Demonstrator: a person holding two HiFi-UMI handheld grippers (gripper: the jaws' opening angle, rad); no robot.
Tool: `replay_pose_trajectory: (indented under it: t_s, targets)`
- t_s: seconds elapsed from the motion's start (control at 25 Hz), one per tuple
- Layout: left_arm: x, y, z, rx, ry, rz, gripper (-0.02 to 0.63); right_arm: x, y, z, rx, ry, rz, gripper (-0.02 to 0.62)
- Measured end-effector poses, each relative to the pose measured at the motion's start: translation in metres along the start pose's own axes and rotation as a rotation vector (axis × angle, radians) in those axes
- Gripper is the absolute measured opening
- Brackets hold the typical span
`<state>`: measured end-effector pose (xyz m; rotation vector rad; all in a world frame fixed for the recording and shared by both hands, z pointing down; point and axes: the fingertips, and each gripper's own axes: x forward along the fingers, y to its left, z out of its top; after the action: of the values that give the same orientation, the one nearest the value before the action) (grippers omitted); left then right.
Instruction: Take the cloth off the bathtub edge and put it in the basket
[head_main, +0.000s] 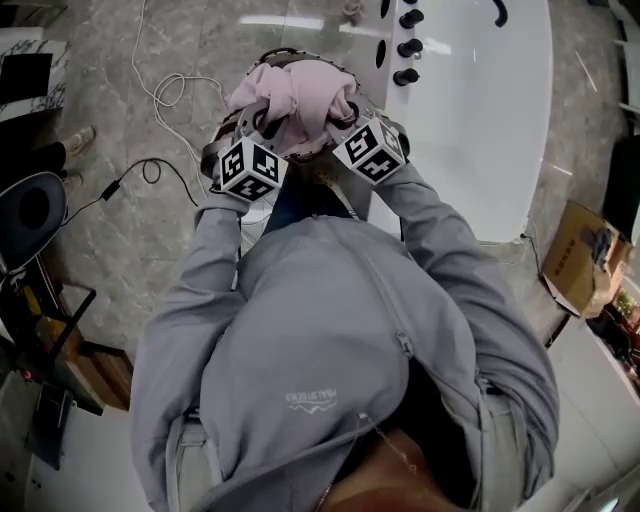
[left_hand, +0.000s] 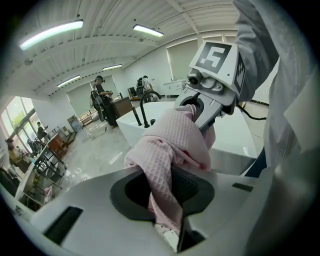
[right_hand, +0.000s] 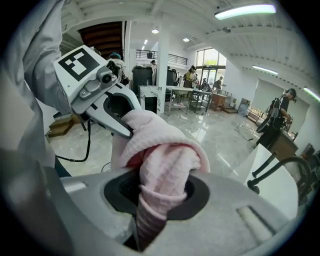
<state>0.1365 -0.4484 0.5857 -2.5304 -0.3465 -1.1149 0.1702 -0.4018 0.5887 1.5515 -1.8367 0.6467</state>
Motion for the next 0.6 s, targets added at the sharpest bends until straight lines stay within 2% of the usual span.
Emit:
replay_pose_trajectory:
  t_s: [0.36,0.6]
  targets:
    - [0.072,-0.015,-0.045,-0.077,0.08,-0.085,0.081,0.06,-0.01,-0.062,0.038,0.121,0.073,0.092]
    - [0.106,-0.02,-0.07,-0.166,0.131,-0.096,0.087,0.09,-0.012,-0.092,0.085,0.172,0.147,0.094]
